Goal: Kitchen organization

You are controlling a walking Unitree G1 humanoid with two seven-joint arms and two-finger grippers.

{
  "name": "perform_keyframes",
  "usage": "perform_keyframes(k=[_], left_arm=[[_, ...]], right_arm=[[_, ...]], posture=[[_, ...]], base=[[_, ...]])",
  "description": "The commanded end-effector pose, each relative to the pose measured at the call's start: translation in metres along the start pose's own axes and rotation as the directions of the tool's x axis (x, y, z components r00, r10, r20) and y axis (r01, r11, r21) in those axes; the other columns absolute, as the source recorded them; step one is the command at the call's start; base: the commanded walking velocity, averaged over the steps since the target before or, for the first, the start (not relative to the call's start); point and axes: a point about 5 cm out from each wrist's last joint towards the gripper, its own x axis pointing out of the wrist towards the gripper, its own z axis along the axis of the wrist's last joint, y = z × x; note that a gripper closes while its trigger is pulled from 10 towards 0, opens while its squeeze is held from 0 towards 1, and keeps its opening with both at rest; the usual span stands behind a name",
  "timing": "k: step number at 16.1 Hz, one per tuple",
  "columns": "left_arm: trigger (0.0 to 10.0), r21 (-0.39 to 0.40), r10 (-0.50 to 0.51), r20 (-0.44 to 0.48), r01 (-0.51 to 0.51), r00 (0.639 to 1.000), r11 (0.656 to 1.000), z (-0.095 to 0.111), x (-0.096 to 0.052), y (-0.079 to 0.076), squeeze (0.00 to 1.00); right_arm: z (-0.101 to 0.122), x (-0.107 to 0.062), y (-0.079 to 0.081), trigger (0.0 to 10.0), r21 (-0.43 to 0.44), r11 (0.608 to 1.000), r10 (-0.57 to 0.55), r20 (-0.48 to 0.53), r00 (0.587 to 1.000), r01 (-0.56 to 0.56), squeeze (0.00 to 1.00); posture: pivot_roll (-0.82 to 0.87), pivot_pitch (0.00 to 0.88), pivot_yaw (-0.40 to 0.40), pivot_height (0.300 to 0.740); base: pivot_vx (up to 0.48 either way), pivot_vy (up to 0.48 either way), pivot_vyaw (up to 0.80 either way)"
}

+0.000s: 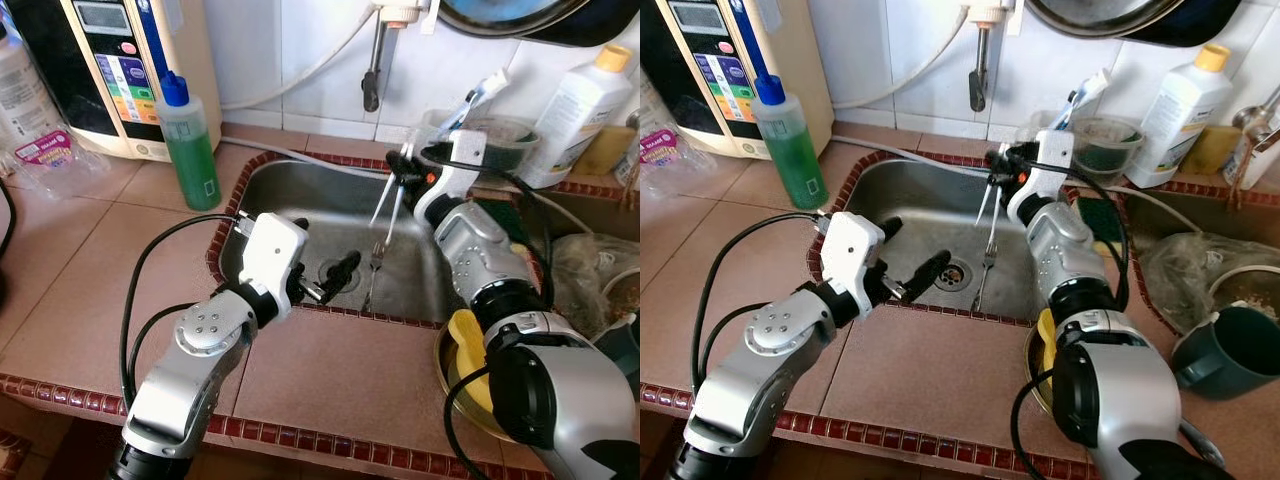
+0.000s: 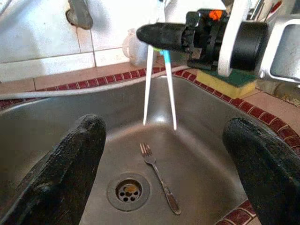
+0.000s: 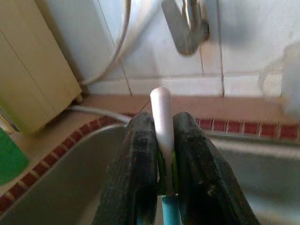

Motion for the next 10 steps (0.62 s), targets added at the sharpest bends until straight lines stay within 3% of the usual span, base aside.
perform_keyframes(k=[1,3,6,7,10], left_arm=[[10.0,-0.001,-0.022,0.003,0.022,1.0,1.0,0.003,-0.001,-0.005,0.0],[10.0,-0.002,-0.027,0.002,0.027,1.0,1.0,0.003,0.0,-0.007,0.0],[10.0,0.0,-0.025,-0.003,0.025,1.0,1.0,0.002,0.0,-0.008,0.0],[10.0,-0.002,-0.024,-0.003,0.024,1.0,1.0,0.002,0.0,-0.008,0.0],[10.0,0.0,-0.021,-0.001,0.021,1.0,1.0,0.002,0.0,-0.007,0.0]], right_arm=[[0.0,0.003,0.003,10.0,0.035,0.999,0.015,-0.008,1.0,-0.015,0.0],[-0.007,0.003,0.006,10.0,0.101,0.995,0.023,-0.033,0.999,-0.02,0.0],[-0.011,0.002,0.005,10.0,0.128,0.992,0.017,-0.048,0.999,-0.011,0.0],[-0.011,0.002,0.006,10.0,0.154,0.988,0.026,-0.049,0.998,-0.018,1.0],[-0.011,0.003,0.007,10.0,0.149,0.988,0.037,-0.048,0.998,-0.03,1.0]], posture=[[-0.02,0.159,-0.026,0.74],[-0.02,0.16,-0.029,0.74],[-0.02,0.159,-0.034,0.74],[-0.01,0.153,-0.036,0.74],[-0.01,0.148,-0.037,0.74]], base=[[0.0,0.0,0.0],[0.0,0.0,0.0],[0.0,0.0,0.0],[0.0,0.0,0.0],[0.0,0.0,0.0]])
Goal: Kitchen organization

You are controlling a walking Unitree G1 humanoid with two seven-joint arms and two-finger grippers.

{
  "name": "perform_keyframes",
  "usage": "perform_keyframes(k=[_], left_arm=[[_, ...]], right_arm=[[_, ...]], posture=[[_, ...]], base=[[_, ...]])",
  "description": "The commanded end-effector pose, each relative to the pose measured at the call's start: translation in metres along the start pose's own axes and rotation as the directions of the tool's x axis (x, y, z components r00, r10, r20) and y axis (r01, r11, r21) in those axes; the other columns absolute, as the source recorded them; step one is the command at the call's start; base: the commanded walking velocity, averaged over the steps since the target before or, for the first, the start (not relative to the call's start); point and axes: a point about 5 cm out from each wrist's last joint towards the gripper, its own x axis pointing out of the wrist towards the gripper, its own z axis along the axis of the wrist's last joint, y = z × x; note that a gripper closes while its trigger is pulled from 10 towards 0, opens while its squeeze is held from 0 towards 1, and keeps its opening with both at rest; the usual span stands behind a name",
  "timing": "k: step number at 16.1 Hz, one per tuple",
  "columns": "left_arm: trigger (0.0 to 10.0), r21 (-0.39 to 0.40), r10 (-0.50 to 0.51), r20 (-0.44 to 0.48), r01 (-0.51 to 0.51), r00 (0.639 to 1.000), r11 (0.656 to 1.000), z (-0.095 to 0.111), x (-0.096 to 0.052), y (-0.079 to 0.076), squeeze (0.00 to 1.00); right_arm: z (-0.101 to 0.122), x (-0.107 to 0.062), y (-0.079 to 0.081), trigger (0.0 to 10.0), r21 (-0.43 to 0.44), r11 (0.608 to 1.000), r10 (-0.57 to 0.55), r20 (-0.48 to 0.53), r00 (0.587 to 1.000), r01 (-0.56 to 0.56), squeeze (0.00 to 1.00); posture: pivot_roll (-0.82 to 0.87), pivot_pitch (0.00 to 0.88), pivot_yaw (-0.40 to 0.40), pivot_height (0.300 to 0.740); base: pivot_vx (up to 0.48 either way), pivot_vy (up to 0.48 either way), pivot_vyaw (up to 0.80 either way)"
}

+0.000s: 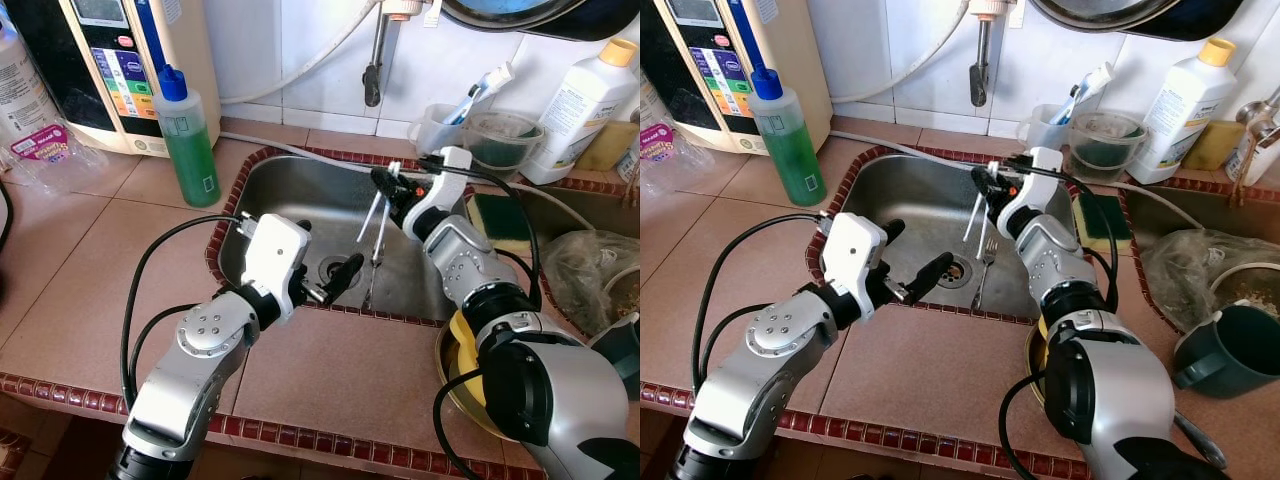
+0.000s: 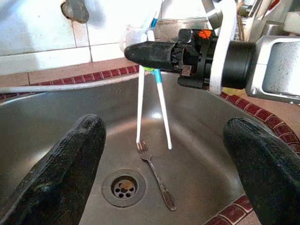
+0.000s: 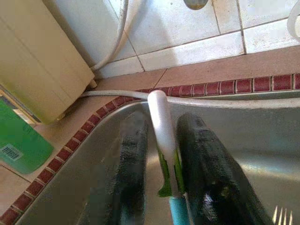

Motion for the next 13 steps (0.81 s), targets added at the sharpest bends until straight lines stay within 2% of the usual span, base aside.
perform_keyframes(k=[1,10,13], left_arm=[[10.0,0.007,-0.012,0.002,0.012,1.0,1.0,0.002,0.0004,-0.0037,0.0],[10.0,0.007,-0.011,0.005,0.011,1.0,1.0,0.001,0.0012,-0.0032,0.0],[10.0,-0.004,-0.007,0.004,0.007,1.0,1.0,-0.0002,0.0004,-0.0015,0.0]], right_arm=[[0.0037,0.0028,0.0031,10.0,0.019,1.0,0.009,0.004,1.0,-0.01,1.0],[0.0014,0.0022,0.0045,10.0,0.002,1.0,0.03,0.005,1.0,-0.03,1.0],[0.0102,0.0009,0.003,10.0,-0.058,0.997,0.045,0.038,0.998,-0.043,1.0]], posture=[[-0.01,0.141,-0.038,0.74],[-0.01,0.111,-0.042,0.74],[-0.02,0.095,-0.041,0.74]], base=[[0.0,0.0,0.0],[0.0,0.0,0.0],[0.0,0.0,0.0]])
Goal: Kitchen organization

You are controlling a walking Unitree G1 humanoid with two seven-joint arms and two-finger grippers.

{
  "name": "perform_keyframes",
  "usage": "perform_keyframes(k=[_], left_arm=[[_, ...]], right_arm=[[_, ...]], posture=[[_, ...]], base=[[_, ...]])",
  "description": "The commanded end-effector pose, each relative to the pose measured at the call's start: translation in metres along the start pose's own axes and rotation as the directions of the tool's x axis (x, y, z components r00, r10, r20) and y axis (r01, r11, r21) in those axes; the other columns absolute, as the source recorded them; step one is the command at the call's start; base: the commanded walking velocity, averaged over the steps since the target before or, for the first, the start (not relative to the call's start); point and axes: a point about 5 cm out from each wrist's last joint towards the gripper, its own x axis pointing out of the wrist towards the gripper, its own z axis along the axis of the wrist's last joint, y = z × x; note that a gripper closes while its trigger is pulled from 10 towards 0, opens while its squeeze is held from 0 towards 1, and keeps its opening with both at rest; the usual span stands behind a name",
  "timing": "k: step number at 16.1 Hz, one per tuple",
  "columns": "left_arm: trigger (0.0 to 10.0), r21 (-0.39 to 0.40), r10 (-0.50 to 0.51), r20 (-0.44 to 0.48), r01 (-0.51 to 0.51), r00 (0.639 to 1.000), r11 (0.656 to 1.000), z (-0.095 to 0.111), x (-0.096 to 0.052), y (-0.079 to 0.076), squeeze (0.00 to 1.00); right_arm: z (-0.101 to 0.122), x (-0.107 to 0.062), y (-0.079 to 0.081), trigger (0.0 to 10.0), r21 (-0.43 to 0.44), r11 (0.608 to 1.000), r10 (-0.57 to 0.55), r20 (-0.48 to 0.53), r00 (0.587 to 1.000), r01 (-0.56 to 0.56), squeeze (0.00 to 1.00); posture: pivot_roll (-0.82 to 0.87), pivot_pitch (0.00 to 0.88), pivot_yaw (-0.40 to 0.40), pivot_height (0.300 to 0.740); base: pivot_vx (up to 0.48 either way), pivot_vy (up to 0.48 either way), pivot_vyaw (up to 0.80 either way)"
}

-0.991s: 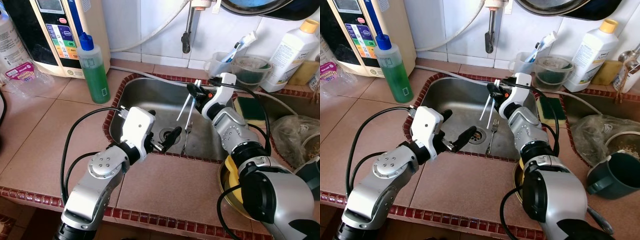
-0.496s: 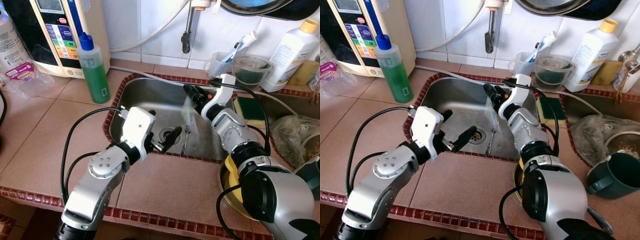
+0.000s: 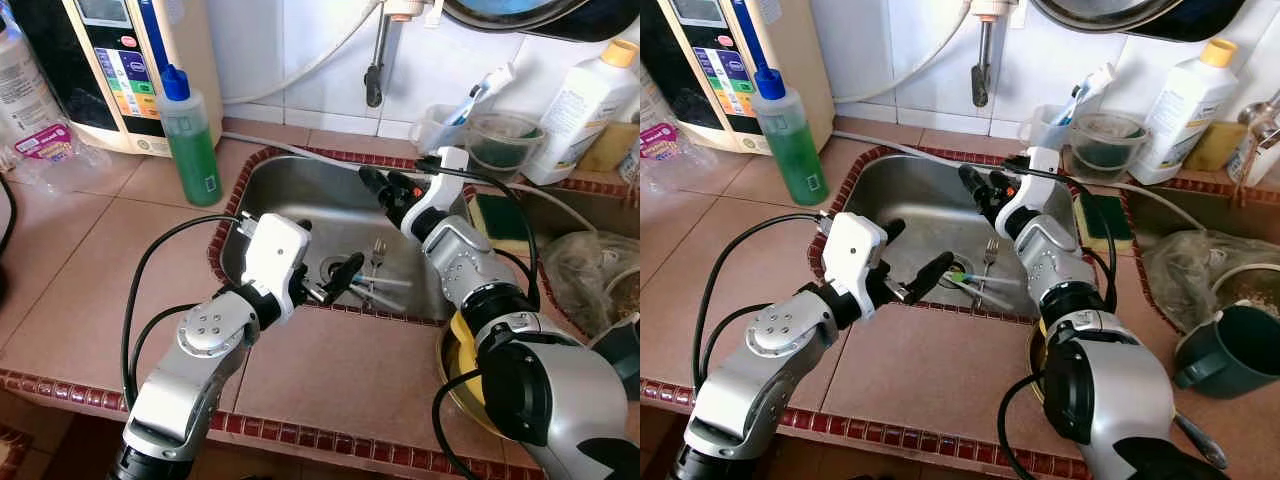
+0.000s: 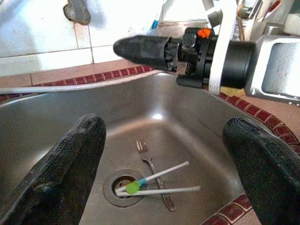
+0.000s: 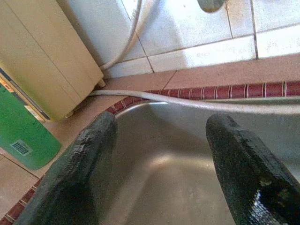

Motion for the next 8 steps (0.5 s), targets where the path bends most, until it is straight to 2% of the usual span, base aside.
perform_keyframes(k=[1,5,6,8], left_arm=[[10.0,-0.003,0.0,-0.002,0.0,1.0,1.0,-0.001,0.0,0.001,0.0],[10.0,0.009,0.007,-0.002,-0.007,1.0,1.0,0.0,0.0,0.01,0.0],[10.0,0.018,0.014,0.001,-0.014,1.0,1.0,0.001,0.0,0.014,0.0],[10.0,0.014,0.046,0.009,-0.046,0.999,0.999,0.002,0.0,0.023,0.0]], right_arm=[[0.013,0.0,-0.001,10.0,-0.035,0.999,0.019,0.047,0.999,-0.017,1.0],[0.026,-0.006,-0.006,10.0,-0.084,0.996,0.021,0.11,0.994,-0.011,1.0],[0.029,-0.008,-0.006,10.0,-0.119,0.993,0.029,0.135,0.99,-0.013,1.0],[0.033,-0.013,-0.002,10.0,-0.126,0.992,0.051,0.193,0.98,-0.027,1.0]], posture=[[-0.02,0.088,-0.041,0.74],[-0.03,0.075,-0.036,0.74],[-0.03,0.072,-0.034,0.74],[-0.04,0.065,-0.028,0.74]], base=[[0.0,0.0,0.0],[0.0,0.0,0.0],[0.0,0.0,0.0],[0.0,0.0,0.0]])
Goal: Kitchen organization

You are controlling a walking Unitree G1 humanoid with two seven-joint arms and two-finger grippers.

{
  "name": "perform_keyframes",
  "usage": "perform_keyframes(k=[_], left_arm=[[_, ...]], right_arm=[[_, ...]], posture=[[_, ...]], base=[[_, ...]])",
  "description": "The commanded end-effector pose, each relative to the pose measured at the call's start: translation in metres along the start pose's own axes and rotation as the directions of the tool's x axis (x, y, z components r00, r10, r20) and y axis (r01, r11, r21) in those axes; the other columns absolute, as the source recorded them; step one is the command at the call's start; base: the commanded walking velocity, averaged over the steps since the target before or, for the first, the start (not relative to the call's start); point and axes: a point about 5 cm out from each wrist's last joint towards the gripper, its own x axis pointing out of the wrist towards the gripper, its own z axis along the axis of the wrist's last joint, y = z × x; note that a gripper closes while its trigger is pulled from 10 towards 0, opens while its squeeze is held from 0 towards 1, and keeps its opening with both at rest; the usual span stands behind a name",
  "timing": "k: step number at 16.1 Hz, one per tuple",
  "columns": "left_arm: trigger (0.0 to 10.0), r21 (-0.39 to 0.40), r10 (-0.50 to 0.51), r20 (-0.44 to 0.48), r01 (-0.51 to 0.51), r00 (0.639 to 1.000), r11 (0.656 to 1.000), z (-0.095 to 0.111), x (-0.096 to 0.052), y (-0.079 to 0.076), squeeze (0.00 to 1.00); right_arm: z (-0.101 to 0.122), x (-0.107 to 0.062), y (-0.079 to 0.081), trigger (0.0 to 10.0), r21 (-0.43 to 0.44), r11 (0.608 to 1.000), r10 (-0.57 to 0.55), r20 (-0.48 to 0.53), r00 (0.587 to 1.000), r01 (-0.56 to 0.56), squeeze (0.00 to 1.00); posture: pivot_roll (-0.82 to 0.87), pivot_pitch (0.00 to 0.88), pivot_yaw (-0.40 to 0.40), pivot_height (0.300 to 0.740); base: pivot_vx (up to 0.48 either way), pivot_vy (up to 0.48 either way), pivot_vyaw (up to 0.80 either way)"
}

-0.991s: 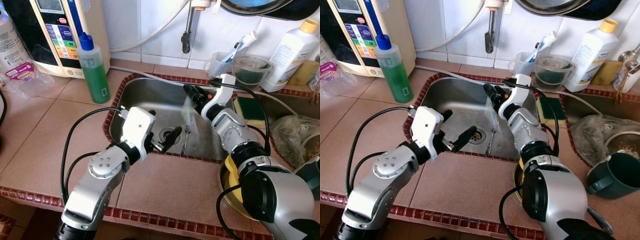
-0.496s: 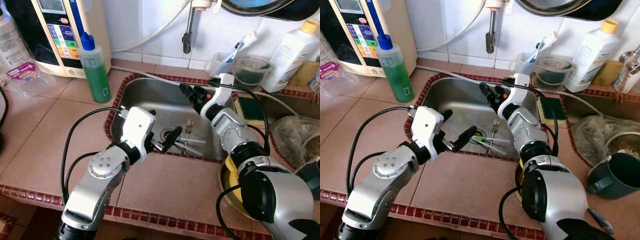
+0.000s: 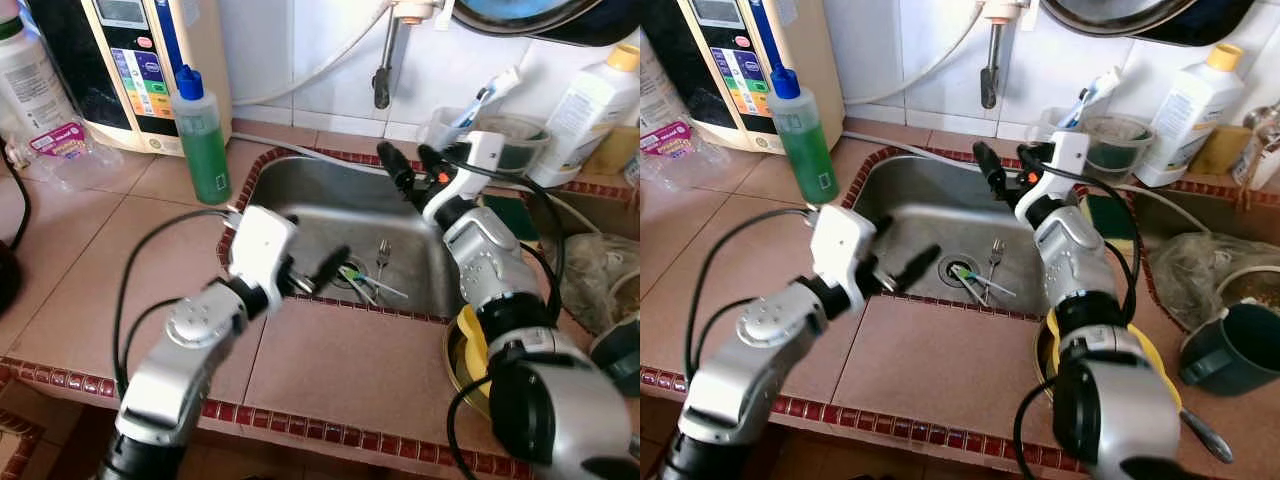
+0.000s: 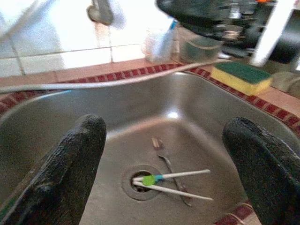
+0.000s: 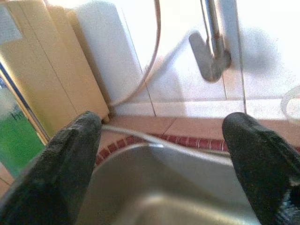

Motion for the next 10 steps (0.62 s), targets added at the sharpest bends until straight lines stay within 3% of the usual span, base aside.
perform_keyframes(k=[1,5,10], left_arm=[[10.0,-0.012,0.034,0.015,-0.034,0.999,0.999,0.003,0.0,0.008,0.0],[10.0,-0.019,0.104,0.032,-0.104,0.994,0.994,0.004,-0.006,0.024,0.0],[10.0,-0.012,0.332,0.078,-0.333,0.94,0.943,0.009,-0.016,0.054,0.0]], right_arm=[[0.009,-0.001,0.004,10.0,-0.021,1.0,-0.002,0.057,0.998,0.003,1.0],[0.014,-0.013,0.011,10.0,-0.074,0.996,-0.035,0.113,0.993,0.044,1.0],[0.022,-0.023,0.026,10.0,-0.175,0.978,-0.082,0.183,0.98,0.114,1.0]], posture=[[-0.05,0.063,-0.019,0.74],[-0.07,0.069,-0.015,0.74],[-0.07,0.069,-0.028,0.74]], base=[[0.0,0.0,0.0],[0.0,0.0,0.0],[0.0,0.0,0.0]])
